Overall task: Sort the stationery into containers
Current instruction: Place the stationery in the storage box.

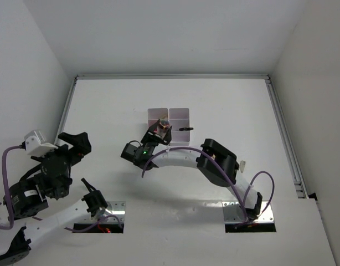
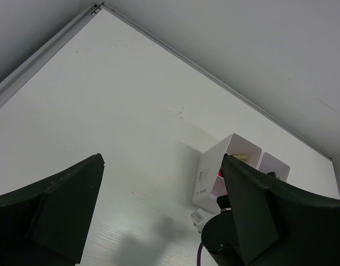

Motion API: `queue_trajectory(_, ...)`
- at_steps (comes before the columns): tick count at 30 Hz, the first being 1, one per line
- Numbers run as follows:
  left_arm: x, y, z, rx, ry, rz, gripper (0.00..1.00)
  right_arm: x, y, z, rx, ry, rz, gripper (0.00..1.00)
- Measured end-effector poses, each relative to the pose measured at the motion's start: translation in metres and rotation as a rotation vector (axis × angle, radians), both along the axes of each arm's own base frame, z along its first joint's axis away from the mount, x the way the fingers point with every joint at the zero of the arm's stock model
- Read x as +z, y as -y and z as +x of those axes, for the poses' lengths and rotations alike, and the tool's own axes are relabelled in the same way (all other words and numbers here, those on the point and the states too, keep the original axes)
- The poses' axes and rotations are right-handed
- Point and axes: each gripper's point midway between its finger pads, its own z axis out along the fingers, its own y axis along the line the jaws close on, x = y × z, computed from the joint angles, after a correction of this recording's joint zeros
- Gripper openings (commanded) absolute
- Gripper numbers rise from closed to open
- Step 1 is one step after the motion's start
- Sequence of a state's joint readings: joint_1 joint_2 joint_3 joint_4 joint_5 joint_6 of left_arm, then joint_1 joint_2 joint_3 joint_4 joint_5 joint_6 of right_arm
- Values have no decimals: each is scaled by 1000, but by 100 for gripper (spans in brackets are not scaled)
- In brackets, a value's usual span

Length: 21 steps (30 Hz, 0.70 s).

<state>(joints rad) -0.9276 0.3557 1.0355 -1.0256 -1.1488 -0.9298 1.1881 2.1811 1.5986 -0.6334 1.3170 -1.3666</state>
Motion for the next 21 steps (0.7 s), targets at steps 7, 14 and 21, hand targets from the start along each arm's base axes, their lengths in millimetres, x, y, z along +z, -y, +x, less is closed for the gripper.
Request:
queue_trajectory(7,-7,1,0,-5,-14,14,93,-7,1,0,-18,16,-13,0)
queue_trajectory(14,-10,0,-1,-6,-13,5,93,-20,0,0,-27,19,-22,0)
queue_trajectory(21,-12,-3,-4,-4,-11,-6,93,-35,-3,2,-34,15,-27,30)
